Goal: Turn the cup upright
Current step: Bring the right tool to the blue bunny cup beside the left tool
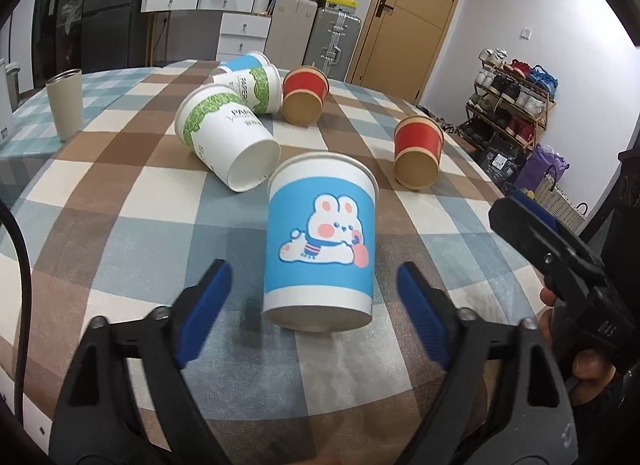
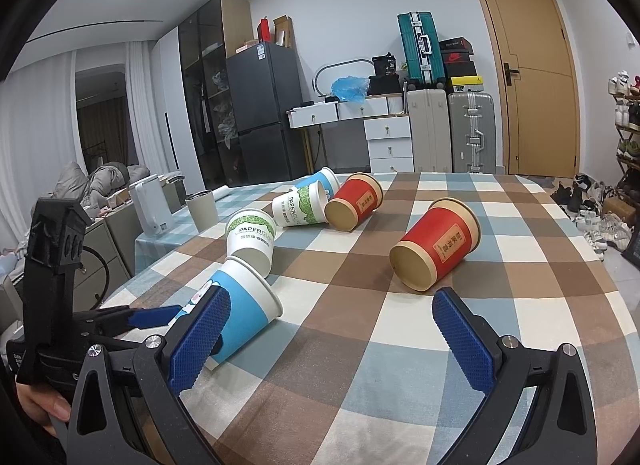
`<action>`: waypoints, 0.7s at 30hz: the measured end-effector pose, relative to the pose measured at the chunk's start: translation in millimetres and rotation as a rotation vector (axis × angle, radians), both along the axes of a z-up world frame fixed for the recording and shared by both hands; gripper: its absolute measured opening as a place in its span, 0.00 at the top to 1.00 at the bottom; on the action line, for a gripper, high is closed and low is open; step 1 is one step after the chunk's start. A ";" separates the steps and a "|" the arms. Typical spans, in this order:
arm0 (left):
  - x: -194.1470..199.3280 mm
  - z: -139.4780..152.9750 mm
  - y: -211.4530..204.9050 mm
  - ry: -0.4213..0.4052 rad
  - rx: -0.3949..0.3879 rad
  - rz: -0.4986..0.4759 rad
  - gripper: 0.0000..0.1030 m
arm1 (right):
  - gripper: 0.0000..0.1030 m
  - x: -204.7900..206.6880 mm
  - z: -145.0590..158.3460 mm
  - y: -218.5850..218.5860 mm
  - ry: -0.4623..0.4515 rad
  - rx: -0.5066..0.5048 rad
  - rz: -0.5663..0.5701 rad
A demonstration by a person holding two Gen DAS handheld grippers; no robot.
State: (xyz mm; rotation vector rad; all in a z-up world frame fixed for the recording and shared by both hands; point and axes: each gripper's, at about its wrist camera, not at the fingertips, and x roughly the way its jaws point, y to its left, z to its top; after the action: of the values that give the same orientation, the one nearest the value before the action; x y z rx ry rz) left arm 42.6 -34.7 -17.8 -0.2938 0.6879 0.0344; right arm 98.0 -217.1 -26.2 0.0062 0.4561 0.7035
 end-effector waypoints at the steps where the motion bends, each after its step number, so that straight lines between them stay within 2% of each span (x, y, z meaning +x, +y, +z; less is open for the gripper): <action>1: -0.2 1.8 2.6 -0.001 0.003 0.003 0.10 | 0.00 0.1 0.0 0.0 0.001 0.000 0.000; 2: -1.4 2.9 5.4 -0.006 0.004 0.000 0.07 | 0.00 0.3 -0.2 0.0 0.003 -0.001 -0.001; 3: -2.9 4.9 8.3 -0.016 0.007 0.002 0.00 | 0.00 0.8 -0.6 -0.1 0.008 -0.003 -0.002; 9: -15.1 21.2 29.4 -0.090 0.038 0.000 0.01 | 0.00 6.6 -2.4 8.3 0.069 -0.050 -0.016; 13: -23.5 28.5 49.0 -0.138 0.063 -0.005 0.01 | 0.00 8.9 -1.0 22.0 0.124 -0.065 0.015; 17: -27.8 28.1 63.6 -0.152 0.102 0.024 0.01 | 0.00 11.5 -3.1 42.1 0.187 -0.091 0.045; 21: -27.7 18.1 77.2 -0.140 0.099 0.041 0.01 | 0.00 17.1 -4.1 58.1 0.248 -0.092 0.062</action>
State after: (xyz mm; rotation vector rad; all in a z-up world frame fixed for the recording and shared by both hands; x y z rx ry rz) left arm 14.9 42.5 0.3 -0.2133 0.5390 0.0860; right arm 115.1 -159.0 -30.2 -0.0073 0.7285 0.7451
